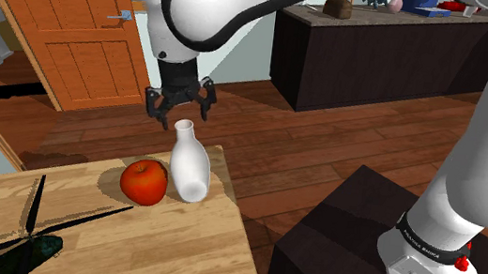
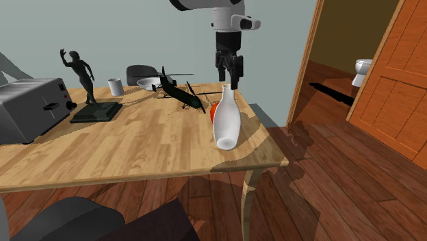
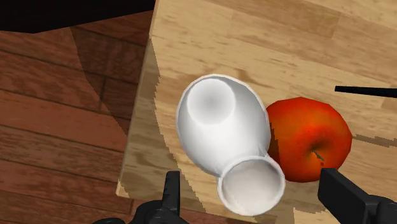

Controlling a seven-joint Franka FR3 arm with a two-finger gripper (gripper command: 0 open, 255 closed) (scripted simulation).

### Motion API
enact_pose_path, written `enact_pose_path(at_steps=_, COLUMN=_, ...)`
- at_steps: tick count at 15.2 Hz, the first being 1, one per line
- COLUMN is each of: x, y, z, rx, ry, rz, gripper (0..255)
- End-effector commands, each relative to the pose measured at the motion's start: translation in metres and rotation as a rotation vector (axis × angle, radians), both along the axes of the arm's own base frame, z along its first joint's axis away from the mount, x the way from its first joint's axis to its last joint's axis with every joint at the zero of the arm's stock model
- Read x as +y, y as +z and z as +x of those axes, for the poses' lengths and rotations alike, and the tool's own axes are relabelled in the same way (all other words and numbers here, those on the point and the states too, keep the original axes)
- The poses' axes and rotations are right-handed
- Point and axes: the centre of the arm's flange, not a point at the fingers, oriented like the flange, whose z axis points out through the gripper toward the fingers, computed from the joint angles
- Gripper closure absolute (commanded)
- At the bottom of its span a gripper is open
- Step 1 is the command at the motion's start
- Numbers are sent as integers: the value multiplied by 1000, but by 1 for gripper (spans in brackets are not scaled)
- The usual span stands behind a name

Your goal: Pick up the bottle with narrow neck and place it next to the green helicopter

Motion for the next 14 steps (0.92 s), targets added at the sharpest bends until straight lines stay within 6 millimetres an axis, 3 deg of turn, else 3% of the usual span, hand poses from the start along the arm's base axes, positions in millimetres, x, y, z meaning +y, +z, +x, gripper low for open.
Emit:
enact_pose_path(at_steps=1, x=2, y=-12, z=2, rx=0, ry=-1, rz=0, gripper=0)
enact_pose_path(at_steps=6, x=2, y=-41, z=2, rx=0, ry=-1, rz=0, gripper=0)
enact_pose_path(at_steps=14, x=2, y=-41, z=2, rx=0, ry=-1, rz=0, gripper=0)
